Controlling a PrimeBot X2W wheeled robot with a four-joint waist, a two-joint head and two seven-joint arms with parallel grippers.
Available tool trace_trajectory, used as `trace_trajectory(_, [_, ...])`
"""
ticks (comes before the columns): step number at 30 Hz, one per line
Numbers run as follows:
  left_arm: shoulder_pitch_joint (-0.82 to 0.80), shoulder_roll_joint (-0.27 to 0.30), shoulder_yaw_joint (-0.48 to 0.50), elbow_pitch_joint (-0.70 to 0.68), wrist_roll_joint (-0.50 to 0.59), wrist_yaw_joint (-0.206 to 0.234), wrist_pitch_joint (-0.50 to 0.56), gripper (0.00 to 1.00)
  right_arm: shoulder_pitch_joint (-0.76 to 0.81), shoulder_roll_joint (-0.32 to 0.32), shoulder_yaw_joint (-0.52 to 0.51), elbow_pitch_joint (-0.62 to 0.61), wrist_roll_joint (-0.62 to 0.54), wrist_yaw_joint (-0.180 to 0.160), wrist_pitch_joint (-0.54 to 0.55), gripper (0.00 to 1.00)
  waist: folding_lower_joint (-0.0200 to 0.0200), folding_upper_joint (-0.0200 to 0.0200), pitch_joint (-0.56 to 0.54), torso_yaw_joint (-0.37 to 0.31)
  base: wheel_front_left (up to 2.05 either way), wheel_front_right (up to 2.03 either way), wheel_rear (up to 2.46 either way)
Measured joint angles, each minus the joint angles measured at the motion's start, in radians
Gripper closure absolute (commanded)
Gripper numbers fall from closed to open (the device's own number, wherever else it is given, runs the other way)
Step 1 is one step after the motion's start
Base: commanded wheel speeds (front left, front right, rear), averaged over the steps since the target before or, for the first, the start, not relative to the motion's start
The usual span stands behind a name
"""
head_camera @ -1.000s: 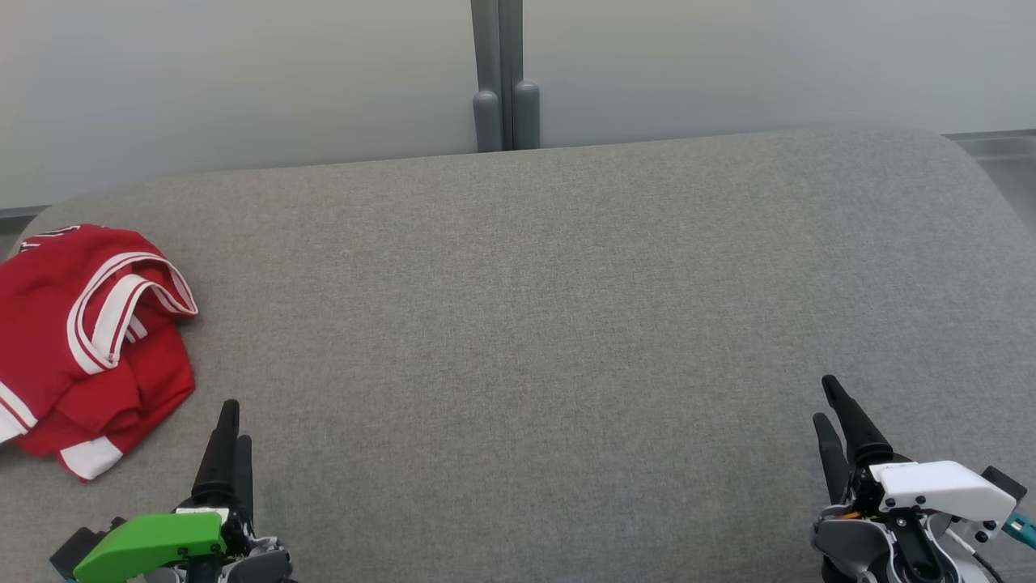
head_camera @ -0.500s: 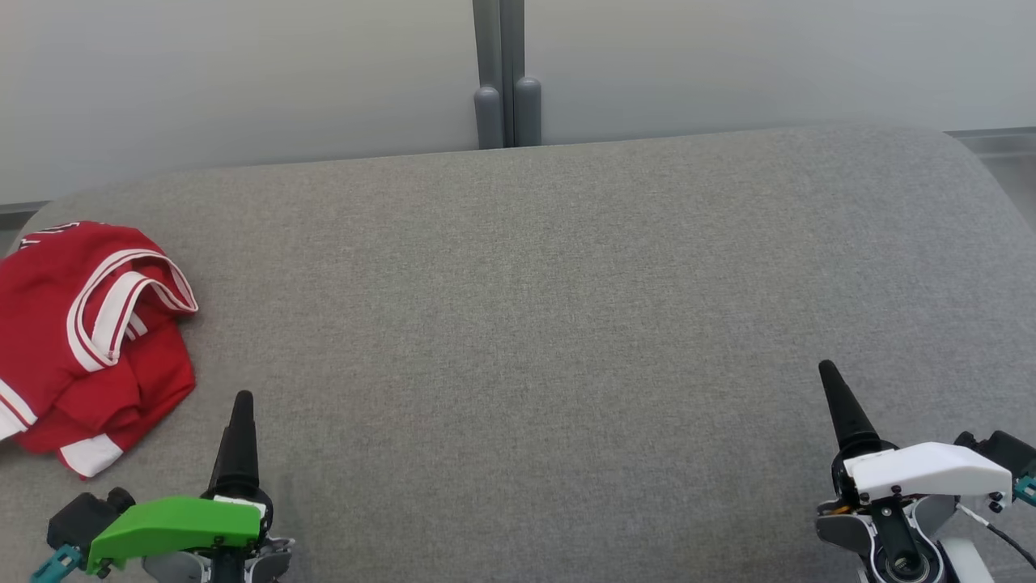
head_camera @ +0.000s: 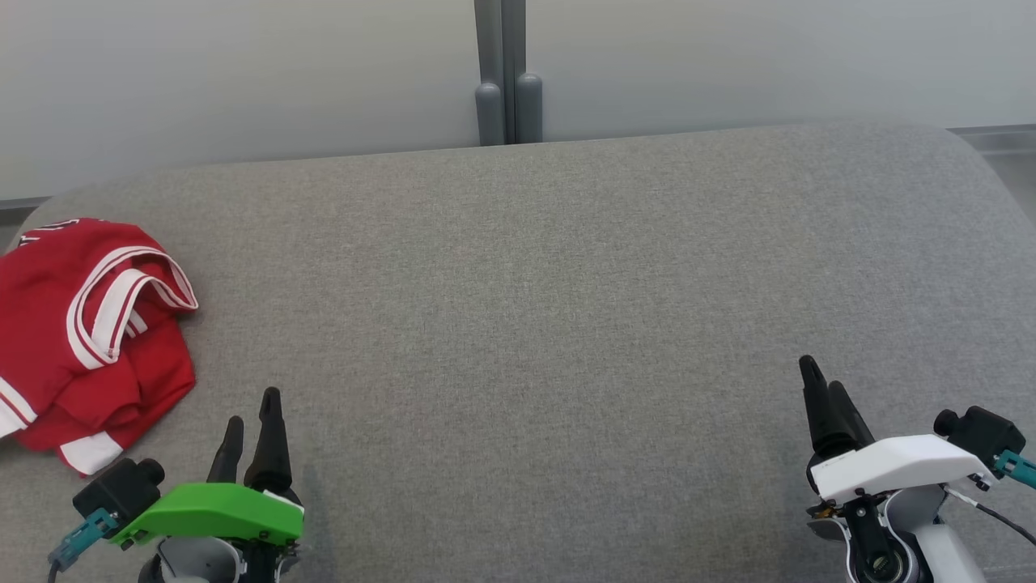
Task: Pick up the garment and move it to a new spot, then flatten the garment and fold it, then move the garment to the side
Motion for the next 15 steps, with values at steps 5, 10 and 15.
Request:
trace_trajectory(5, [-0.005,0.012,-0.024,0.008,0.069,0.022,-0.016,0.00,-0.005,-0.001,0.006,0.004,-0.079,0.000,-0.018,0.00,0.0000,0.0000,0.002,0.001,0.00,0.00,0.00])
trace_trajectory(10, [-0.011,0.017,-0.037,0.007,0.127,0.047,-0.032,0.00,-0.009,-0.002,0.010,0.006,-0.144,0.000,-0.034,0.00,0.0000,0.0000,0.003,0.002,0.00,0.00,0.00])
trace_trajectory(15, [-0.014,0.025,-0.050,0.008,0.175,0.056,-0.044,0.00,-0.015,-0.002,0.011,0.008,-0.195,0.000,-0.046,0.00,0.0000,0.0000,0.005,0.002,0.00,0.00,0.00])
